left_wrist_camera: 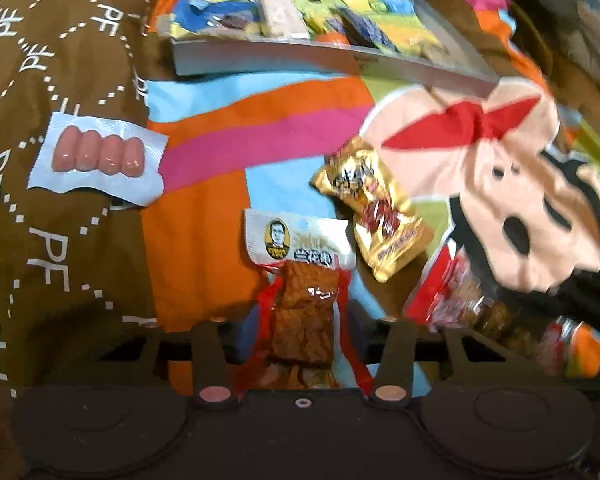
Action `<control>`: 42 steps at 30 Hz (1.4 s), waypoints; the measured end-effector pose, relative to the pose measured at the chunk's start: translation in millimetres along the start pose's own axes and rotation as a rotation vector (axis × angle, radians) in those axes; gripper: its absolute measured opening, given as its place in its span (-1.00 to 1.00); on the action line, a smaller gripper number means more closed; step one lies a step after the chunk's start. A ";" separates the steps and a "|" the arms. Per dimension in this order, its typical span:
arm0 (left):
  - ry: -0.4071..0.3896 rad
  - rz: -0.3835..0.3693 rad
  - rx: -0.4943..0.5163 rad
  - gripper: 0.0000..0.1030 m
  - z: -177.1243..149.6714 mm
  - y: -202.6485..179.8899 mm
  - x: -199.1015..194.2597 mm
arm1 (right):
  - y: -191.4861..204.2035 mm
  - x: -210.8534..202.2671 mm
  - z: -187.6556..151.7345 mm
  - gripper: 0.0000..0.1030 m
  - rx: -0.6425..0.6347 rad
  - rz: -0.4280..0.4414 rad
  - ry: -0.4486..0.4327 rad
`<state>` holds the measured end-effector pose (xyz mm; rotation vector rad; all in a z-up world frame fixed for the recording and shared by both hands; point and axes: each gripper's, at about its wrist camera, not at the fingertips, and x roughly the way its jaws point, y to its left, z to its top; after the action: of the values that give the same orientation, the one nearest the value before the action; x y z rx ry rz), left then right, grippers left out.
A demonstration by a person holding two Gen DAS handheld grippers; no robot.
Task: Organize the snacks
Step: 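Lift both packs and carry them over the grey tray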
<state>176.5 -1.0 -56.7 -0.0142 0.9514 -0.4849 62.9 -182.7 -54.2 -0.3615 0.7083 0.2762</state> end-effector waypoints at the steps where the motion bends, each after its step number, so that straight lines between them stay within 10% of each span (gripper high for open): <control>1: 0.004 -0.002 -0.008 -0.10 0.5 0.5 1.0 | 0.4 -0.1 -0.1 -0.11 0.001 0.001 -0.001; 42: -0.204 -0.112 -0.193 -0.16 10.1 8.3 -39.6 | -13.0 -11.2 11.3 -0.10 0.098 -0.045 -0.116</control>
<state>168.6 20.5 -21.8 -0.2873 0.7960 -0.4832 66.1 -191.2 -35.8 -0.2654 0.5963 0.2173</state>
